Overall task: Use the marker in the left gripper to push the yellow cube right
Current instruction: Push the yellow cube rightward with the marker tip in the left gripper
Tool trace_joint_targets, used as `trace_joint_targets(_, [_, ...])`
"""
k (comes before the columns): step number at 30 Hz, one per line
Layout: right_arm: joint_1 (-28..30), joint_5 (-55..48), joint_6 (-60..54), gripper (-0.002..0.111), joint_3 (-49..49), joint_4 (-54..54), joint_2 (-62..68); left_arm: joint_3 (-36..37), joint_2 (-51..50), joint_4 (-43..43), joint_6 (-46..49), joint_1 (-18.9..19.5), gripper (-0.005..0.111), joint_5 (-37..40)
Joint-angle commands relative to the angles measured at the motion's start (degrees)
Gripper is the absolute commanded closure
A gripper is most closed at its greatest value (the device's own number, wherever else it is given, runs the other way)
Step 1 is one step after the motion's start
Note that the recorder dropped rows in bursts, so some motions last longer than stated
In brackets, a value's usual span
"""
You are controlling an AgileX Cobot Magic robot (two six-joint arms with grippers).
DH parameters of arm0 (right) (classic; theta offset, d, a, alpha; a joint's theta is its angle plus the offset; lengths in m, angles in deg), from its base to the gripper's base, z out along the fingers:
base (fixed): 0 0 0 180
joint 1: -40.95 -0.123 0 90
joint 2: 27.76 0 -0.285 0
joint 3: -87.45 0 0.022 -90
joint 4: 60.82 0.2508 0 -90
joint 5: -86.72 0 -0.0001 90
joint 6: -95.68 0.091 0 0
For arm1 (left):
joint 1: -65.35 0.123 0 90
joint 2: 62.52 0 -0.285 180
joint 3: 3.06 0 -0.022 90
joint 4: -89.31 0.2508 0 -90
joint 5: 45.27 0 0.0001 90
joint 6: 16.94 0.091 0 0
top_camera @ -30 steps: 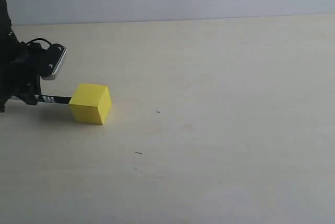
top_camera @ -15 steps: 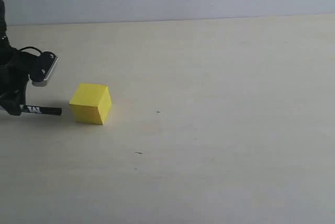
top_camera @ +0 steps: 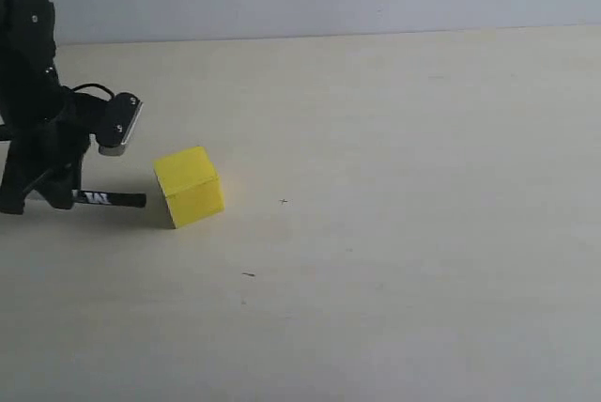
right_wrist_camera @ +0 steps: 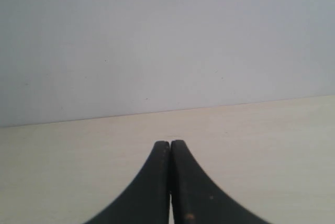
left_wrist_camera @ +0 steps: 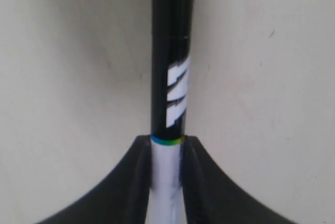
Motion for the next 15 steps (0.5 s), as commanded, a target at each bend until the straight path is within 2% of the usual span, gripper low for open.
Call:
trace_joint_targets(1, [0.3,0.4,-0.1,0.108,0.2,-0.5,-0.4,0.0,0.7,0.0,-7.6,1.6,0.107,2.3])
trace_joint_targets(7, [0.3,0.4,-0.1,0.108,0.2,-0.5,-0.4,0.0,0.7,-1.1,-8.5,-0.4,0.107,1.6])
trace_joint_targets(13, [0.3,0.4,-0.1,0.108,0.2,-0.5,-0.4,0.0,0.7,-2.0,-8.1,-7.0,0.107,-7.4])
trace_joint_targets(15, [0.3,0.4,-0.1,0.108,0.2,-0.5,-0.4,0.0,0.7,-1.2,-8.1,-8.1,0.107,-8.8])
